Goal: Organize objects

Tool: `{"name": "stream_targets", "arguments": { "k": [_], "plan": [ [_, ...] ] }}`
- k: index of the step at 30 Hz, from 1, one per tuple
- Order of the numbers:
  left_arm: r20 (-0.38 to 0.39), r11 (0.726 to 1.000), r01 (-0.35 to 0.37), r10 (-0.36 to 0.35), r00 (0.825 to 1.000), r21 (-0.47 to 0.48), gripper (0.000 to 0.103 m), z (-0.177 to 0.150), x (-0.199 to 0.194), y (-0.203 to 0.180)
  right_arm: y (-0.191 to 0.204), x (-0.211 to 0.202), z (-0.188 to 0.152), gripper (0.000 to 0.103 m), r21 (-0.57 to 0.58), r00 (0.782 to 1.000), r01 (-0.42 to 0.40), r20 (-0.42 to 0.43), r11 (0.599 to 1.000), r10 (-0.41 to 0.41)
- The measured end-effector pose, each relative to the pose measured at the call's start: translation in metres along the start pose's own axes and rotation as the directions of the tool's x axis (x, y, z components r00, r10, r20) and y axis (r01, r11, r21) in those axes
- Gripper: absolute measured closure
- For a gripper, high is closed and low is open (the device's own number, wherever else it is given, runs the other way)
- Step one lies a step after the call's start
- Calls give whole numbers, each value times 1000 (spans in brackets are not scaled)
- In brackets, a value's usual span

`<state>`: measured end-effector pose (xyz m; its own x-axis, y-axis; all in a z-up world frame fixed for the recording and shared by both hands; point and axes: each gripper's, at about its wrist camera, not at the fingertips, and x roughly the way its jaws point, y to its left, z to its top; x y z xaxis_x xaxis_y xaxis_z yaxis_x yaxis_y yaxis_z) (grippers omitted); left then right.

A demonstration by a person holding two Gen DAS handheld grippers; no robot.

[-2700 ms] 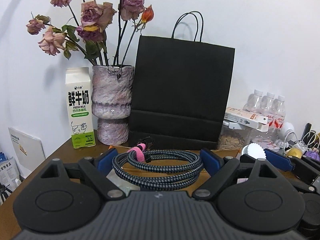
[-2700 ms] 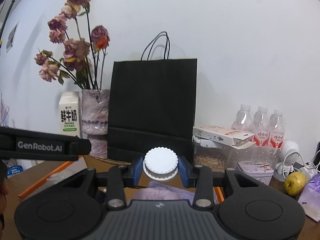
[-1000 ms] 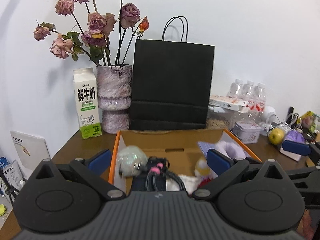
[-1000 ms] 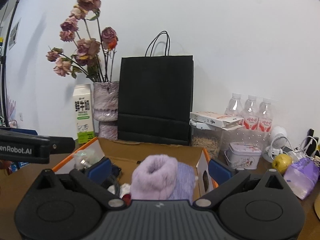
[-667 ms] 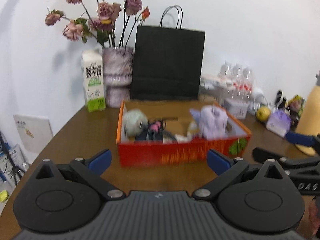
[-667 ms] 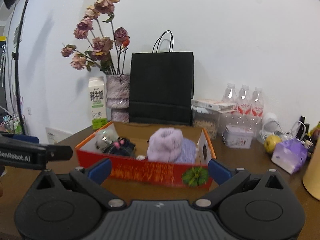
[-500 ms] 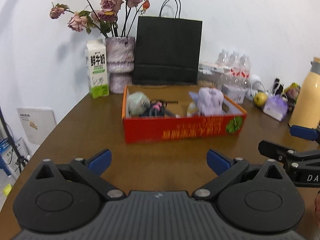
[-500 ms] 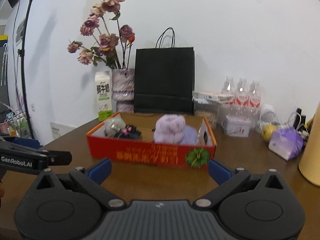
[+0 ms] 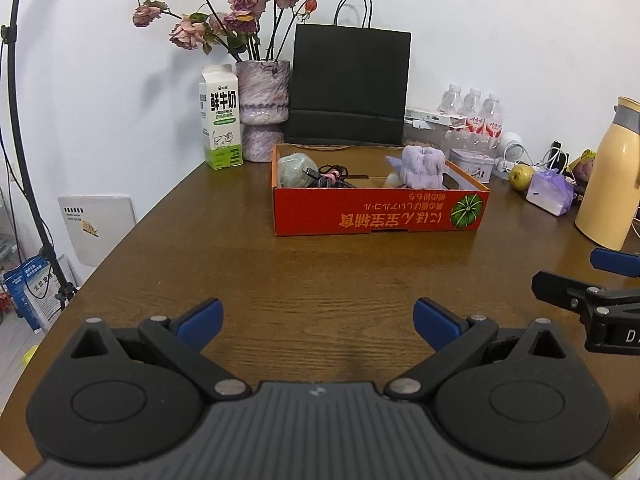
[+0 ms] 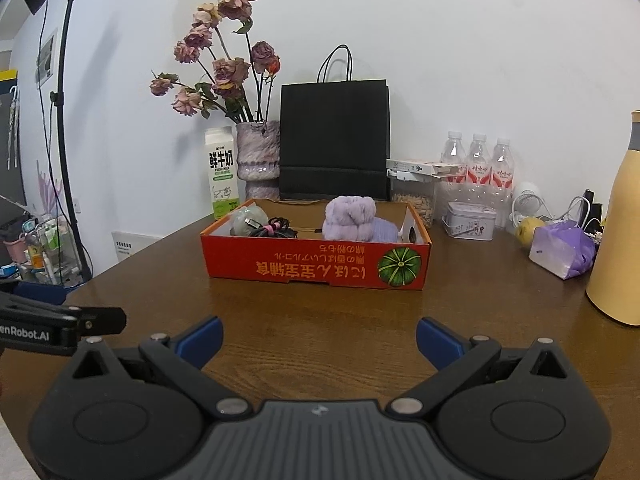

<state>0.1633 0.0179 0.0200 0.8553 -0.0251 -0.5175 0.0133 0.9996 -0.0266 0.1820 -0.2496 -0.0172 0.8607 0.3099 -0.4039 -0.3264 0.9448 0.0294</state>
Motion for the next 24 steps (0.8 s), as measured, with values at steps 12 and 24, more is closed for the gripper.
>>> {"name": "stream_targets", "arguments": {
  "k": [12,24],
  "plan": [
    [4,1000,-4,4,1000,-6,0,-3,-7,0,0,-6,-1,0,0,1000,7,6,1000,-7],
    [2,1000,-4,4,1000,-6,0,-3,-7,1,-1,-7,-1,0,0,1000,9,6,1000,-9]
  ]
}}
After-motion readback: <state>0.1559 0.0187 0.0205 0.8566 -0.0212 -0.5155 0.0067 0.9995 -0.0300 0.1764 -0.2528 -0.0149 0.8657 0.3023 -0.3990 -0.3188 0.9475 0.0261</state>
